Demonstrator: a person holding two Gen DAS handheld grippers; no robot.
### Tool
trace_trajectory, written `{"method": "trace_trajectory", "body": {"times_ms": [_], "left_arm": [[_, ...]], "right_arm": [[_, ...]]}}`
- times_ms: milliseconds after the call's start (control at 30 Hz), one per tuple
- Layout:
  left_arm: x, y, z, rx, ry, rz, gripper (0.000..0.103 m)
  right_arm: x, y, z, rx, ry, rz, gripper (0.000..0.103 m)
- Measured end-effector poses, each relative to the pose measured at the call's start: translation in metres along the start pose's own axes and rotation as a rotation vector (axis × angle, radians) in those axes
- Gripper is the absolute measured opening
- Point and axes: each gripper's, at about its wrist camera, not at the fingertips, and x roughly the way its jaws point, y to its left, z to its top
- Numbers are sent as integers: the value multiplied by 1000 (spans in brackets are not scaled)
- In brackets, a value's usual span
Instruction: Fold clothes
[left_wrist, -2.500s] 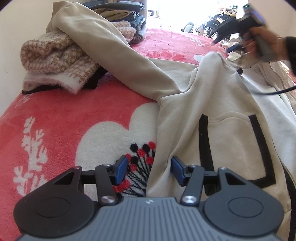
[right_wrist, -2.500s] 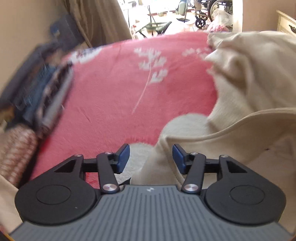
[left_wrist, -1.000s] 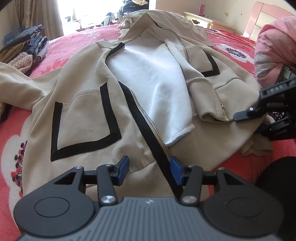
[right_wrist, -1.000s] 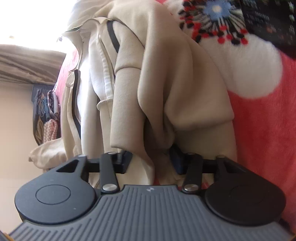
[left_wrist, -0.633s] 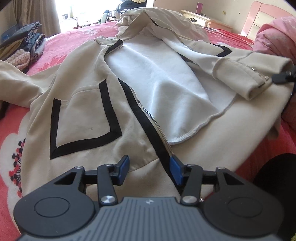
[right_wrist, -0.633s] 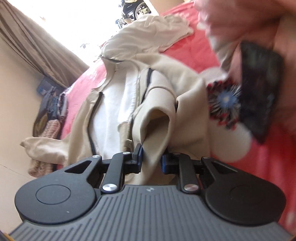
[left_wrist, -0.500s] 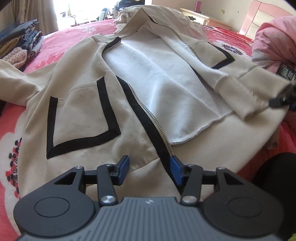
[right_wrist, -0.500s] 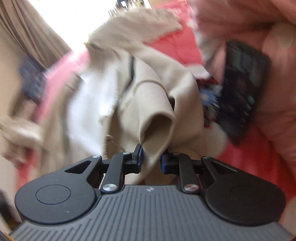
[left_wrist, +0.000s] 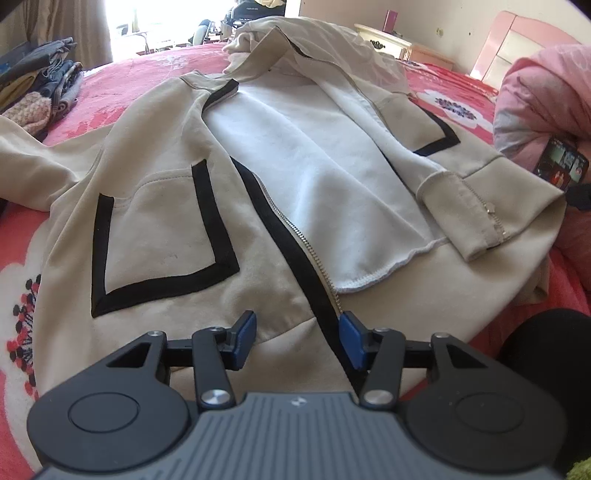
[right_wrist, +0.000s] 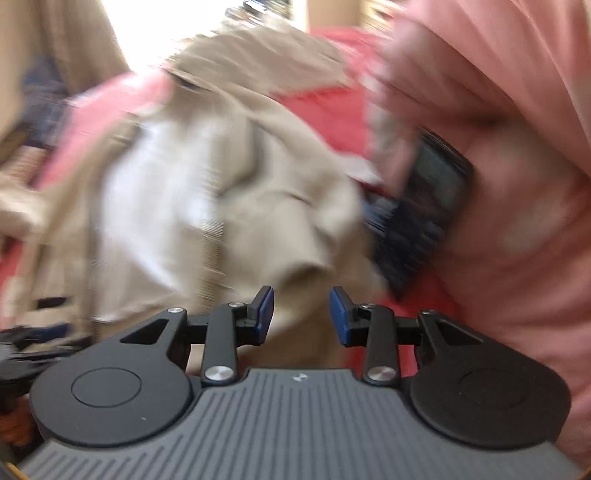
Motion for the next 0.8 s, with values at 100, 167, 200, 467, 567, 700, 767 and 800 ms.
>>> {"method": "trace_trajectory", "body": {"times_ms": [100, 167, 200, 467, 567, 700, 767, 800], "left_arm": [[-6, 1, 1, -6, -23, 3, 51], [-8, 3, 1, -13, -30, 7, 51], [-9, 4, 0, -20, -27, 6, 51], [-6, 7, -2, -8, -15, -38, 51], [-2, 9, -1, -9, -11, -53, 51], [2, 13, 1, -30, -5, -78, 50], [2, 13, 0, -37, -1, -85, 50], [2, 12, -1, -36, 0, -89, 49]], "right_arm": [[13, 38, 11, -117, -22, 123, 32], [31, 64, 17, -199, -18, 202, 31], [44, 73, 21, -217, -2, 232, 31], [127, 41, 22, -222, 202, 101, 19], [110, 24, 33, -103, 209, 138, 21], [85, 47, 52, -48, 144, 337, 24], [94, 69, 62, -31, 163, 451, 27], [103, 82, 68, -25, 182, 495, 29]]}}
